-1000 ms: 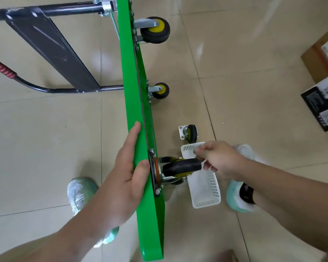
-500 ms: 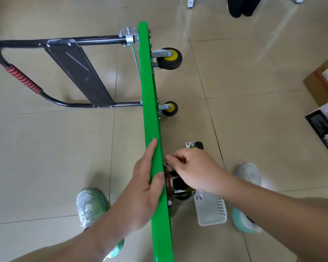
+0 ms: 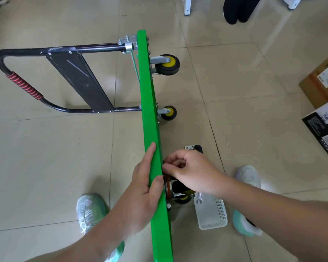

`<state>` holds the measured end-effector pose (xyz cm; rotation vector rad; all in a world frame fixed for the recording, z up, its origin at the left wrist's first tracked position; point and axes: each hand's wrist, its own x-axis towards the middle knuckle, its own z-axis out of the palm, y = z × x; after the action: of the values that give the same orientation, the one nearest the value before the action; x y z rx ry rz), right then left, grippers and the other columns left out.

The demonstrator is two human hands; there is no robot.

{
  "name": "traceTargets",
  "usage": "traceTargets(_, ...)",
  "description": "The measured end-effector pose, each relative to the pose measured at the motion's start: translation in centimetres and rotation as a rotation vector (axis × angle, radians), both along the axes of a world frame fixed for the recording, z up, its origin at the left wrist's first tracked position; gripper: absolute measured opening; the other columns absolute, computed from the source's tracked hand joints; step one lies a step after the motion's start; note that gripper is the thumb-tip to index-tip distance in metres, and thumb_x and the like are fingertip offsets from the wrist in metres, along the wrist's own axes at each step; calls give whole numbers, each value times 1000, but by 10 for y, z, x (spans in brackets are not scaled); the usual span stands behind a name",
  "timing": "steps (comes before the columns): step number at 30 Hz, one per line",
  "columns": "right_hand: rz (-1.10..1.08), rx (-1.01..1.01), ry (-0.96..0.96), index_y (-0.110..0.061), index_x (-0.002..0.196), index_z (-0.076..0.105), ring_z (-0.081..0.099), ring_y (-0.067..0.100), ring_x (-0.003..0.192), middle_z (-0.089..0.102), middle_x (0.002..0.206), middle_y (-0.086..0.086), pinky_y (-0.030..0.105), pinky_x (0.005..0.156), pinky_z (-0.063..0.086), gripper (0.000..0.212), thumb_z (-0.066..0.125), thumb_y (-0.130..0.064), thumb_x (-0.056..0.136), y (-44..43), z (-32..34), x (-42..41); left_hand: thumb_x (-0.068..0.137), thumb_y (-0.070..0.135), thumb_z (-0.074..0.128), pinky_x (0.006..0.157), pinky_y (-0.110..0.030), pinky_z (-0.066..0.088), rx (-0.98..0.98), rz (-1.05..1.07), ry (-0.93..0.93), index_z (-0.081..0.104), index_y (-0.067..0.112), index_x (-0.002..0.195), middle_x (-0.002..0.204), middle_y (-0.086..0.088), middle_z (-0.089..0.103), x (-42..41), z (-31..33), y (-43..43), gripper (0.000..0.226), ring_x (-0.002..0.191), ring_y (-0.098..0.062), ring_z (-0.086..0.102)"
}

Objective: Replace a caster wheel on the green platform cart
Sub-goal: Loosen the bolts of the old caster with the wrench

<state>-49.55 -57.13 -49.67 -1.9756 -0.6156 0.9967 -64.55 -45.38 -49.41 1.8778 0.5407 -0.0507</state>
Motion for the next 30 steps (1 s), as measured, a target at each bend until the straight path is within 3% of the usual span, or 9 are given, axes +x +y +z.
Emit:
traceTargets(5, 28, 70, 50, -23, 96, 72, 72, 10, 86, 75, 89, -1, 23, 84, 57, 15, 81, -21, 83, 0, 2, 4, 109, 22, 43, 99, 7, 20, 13, -13, 22, 0, 62, 151, 149, 38, 19, 1, 2, 0, 73, 126, 37, 22)
traceTargets(10, 22, 57, 71, -25, 94, 73, 72, 7, 81, 75, 84, -5, 22, 81, 55, 7, 77, -26, 87, 0, -2, 4, 109, 21, 43, 99, 7, 20, 23, -16, 7, 0, 61, 152, 151, 34, 20, 1, 1, 1, 73, 127, 37, 22)
traceTargets(14, 22, 91, 71, -27, 98, 70, 71, 6, 86, 74, 89, -6, 19, 82, 55, 19, 81, -21, 83, -1, -2, 3, 109, 29, 42, 99, 7, 19, 18, -16, -2, -1, 62, 152, 151, 37, 19, 1, 1, 1, 69, 128, 36, 22)
traceTargets(19, 8, 80, 82, -26, 95, 73, 72, 4, 80, 75, 83, -7, 18, 78, 53, 7, 76, -25, 88, -1, -3, 1, 101, 41, 41, 102, 5, 21, 8, -13, -8, 0, 63, 153, 152, 36, 20, 0, -1, 2, 70, 132, 32, 24)
traceTargets(22, 27, 102, 52, -26, 96, 72, 70, 5, 86, 74, 89, -6, 17, 81, 53, 19, 81, -16, 82, -1, -3, 3, 109, 29, 43, 102, 5, 20, 17, -19, -4, -1, 62, 152, 151, 39, 17, -1, 0, 2, 70, 130, 35, 22)
traceTargets(24, 29, 113, 78, -28, 98, 70, 71, 7, 89, 75, 91, -5, 23, 86, 56, 23, 82, -17, 81, -1, -5, 3, 109, 29, 43, 102, 5, 19, 20, -21, 1, -1, 64, 151, 151, 41, 16, -1, 0, 2, 70, 130, 36, 20)
traceTargets(27, 11, 82, 99, -30, 98, 72, 73, 8, 86, 76, 88, -6, 30, 87, 57, 12, 76, -30, 87, -1, -6, 1, 106, 37, 41, 101, 6, 21, 14, -22, -5, -1, 64, 151, 151, 41, 17, -1, 1, 2, 67, 130, 35, 22)
traceTargets(30, 26, 58, 43, -27, 94, 75, 73, 7, 81, 76, 84, -6, 27, 83, 57, 5, 75, -29, 89, 0, -6, 1, 109, 26, 42, 98, 6, 22, 16, -32, 3, -2, 63, 151, 147, 44, 16, -1, 2, 2, 71, 124, 38, 24)
